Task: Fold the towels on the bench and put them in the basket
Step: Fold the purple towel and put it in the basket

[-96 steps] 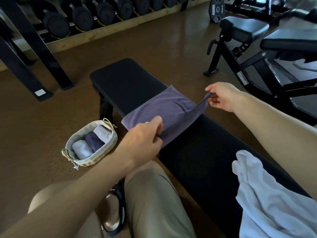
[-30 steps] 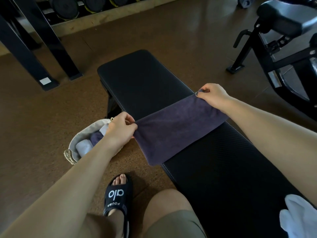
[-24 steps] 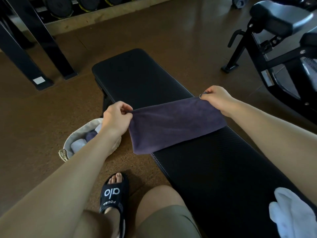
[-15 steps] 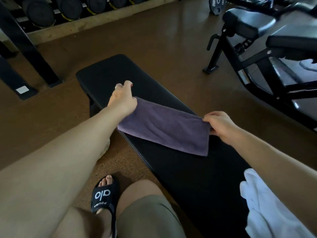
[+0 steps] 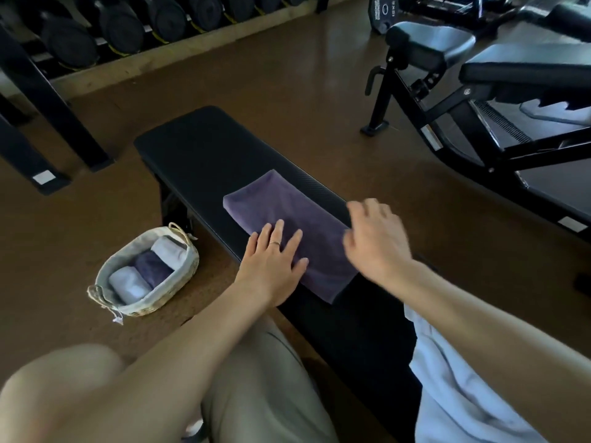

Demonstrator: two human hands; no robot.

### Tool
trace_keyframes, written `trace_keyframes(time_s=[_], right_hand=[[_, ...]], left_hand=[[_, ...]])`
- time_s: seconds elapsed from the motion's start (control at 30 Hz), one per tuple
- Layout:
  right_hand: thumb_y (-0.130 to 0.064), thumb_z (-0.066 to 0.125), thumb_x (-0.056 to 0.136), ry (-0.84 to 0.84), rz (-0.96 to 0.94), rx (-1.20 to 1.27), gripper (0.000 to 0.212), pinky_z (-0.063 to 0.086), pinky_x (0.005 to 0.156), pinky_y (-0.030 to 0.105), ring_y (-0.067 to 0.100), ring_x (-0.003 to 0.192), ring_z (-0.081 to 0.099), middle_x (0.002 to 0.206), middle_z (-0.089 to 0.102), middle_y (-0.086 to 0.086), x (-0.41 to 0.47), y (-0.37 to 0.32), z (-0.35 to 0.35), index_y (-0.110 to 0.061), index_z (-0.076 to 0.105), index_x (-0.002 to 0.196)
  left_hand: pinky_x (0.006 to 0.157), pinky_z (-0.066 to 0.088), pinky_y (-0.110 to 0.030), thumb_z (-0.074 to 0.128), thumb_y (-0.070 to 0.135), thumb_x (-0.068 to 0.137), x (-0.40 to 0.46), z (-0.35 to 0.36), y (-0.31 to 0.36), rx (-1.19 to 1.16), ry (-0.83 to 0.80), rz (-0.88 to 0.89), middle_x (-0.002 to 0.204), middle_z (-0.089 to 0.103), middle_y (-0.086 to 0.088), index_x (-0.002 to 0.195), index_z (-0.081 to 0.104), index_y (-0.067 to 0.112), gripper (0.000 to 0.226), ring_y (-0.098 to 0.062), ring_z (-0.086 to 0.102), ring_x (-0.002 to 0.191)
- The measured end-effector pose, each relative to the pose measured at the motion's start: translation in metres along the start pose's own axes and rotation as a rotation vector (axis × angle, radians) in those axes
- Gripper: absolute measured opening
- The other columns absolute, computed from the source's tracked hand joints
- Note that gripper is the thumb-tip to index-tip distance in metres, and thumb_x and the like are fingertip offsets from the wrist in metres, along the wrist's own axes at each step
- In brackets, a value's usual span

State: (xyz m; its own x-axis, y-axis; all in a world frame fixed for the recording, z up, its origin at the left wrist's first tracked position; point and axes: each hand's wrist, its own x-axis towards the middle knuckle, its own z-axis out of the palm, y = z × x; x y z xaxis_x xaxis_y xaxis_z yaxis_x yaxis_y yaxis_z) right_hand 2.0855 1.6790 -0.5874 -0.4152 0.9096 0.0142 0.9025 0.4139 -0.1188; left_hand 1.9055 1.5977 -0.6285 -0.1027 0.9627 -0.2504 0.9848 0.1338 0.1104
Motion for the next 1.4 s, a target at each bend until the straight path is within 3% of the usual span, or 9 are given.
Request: trace_keyframes(time_s=[0.1,0.17,0.27,0.47,0.67,0.87,1.1,1.3,1.4], right_hand=[[-0.04,0.034,0.108,-0.036,-0.197,0.099,0.057,0.019,0.126,0.044,0.026,0.153,0.026,0.165,0.03,0.008,-0.01,-0.056,0.029,-0.019,0.025,0.16],[-0.045,0.019,0.109,-0.122,-0.155,0.099,0.06,0.001,0.128,0.045,0.025,0.158,0.006,0.171,0.013,0.007,-0.011,-0.072,0.052,-0.02,0.012,0.164],[-0.056,0.016,0.107,-0.126,-0.065,0.12,0.066,-0.006,0.126,0.046,0.023,0.158,-0.002,0.172,0.004,0.003,-0.015,-0.058,0.069,-0.024,0.008,0.164],[-0.06,0.019,0.105,-0.144,-0.107,0.02,0.066,0.003,0.127,0.049,0.029,0.158,0.005,0.172,0.006,0.005,-0.008,-0.046,0.068,-0.029,0.01,0.163],[-0.054,0.018,0.107,-0.124,-0.215,0.035,0.062,0.005,0.128,0.049,0.027,0.158,0.007,0.172,0.01,0.004,0.034,-0.068,0.073,-0.029,0.014,0.163],[-0.042,0.032,0.107,0.047,-0.347,0.073,0.051,0.022,0.125,0.048,0.027,0.149,0.035,0.16,0.042,0.006,0.068,-0.093,0.065,-0.02,0.047,0.15],[-0.045,0.017,0.11,-0.158,-0.384,0.051,0.058,0.004,0.128,0.043,0.017,0.158,0.002,0.172,0.006,-0.002,0.154,-0.09,0.08,-0.026,0.011,0.164],[-0.049,0.014,0.11,-0.202,-0.304,0.02,0.059,0.008,0.129,0.043,0.021,0.158,0.005,0.172,0.007,-0.001,0.169,-0.079,0.069,-0.029,0.005,0.164],[-0.048,0.033,0.108,-0.142,-0.152,0.138,0.062,0.026,0.124,0.047,0.028,0.154,0.025,0.168,0.026,0.004,0.15,-0.072,0.056,-0.025,0.015,0.163]], left_hand=[[0.127,-0.004,-0.047,0.019,0.053,0.108,0.007,-0.001,-0.006,0.065,-0.008,0.035,0.171,-0.011,-0.004,0.163,0.0,0.032,0.062,-0.026,-0.013,0.157],[0.127,-0.005,-0.047,0.02,0.051,0.108,0.014,0.0,-0.017,0.093,-0.028,0.004,0.17,-0.015,-0.003,0.162,-0.005,0.035,0.062,-0.025,-0.017,0.156],[0.127,-0.006,-0.045,0.012,0.055,0.107,0.023,-0.003,-0.037,0.019,0.02,-0.058,0.171,-0.012,0.0,0.16,-0.002,0.045,0.056,-0.023,-0.013,0.157],[0.128,-0.001,-0.044,0.013,0.054,0.106,0.05,-0.017,-0.09,-0.034,0.025,-0.267,0.172,-0.007,-0.005,0.163,0.002,0.035,0.061,-0.024,-0.005,0.158],[0.128,0.0,-0.04,0.019,0.051,0.107,0.062,-0.015,-0.094,-0.039,0.112,-0.2,0.172,-0.002,-0.004,0.164,0.005,0.02,0.066,-0.02,-0.002,0.158],[0.128,0.0,-0.036,0.018,0.048,0.107,0.068,-0.004,-0.109,-0.067,0.116,-0.178,0.172,-0.003,-0.003,0.164,0.0,0.017,0.067,-0.017,-0.003,0.158],[0.127,-0.001,-0.034,0.019,0.05,0.107,0.064,-0.002,-0.114,-0.086,0.141,-0.144,0.172,-0.003,-0.001,0.164,-0.001,0.019,0.068,-0.016,-0.004,0.158],[0.128,-0.004,-0.035,0.017,0.049,0.107,0.062,-0.006,-0.108,-0.091,0.12,-0.145,0.171,-0.007,-0.001,0.164,-0.004,0.019,0.068,-0.016,-0.008,0.157],[0.128,-0.003,-0.043,0.017,0.051,0.107,0.057,-0.015,-0.103,0.022,0.129,-0.166,0.171,-0.007,-0.008,0.164,-0.004,0.02,0.068,-0.024,-0.006,0.158]])
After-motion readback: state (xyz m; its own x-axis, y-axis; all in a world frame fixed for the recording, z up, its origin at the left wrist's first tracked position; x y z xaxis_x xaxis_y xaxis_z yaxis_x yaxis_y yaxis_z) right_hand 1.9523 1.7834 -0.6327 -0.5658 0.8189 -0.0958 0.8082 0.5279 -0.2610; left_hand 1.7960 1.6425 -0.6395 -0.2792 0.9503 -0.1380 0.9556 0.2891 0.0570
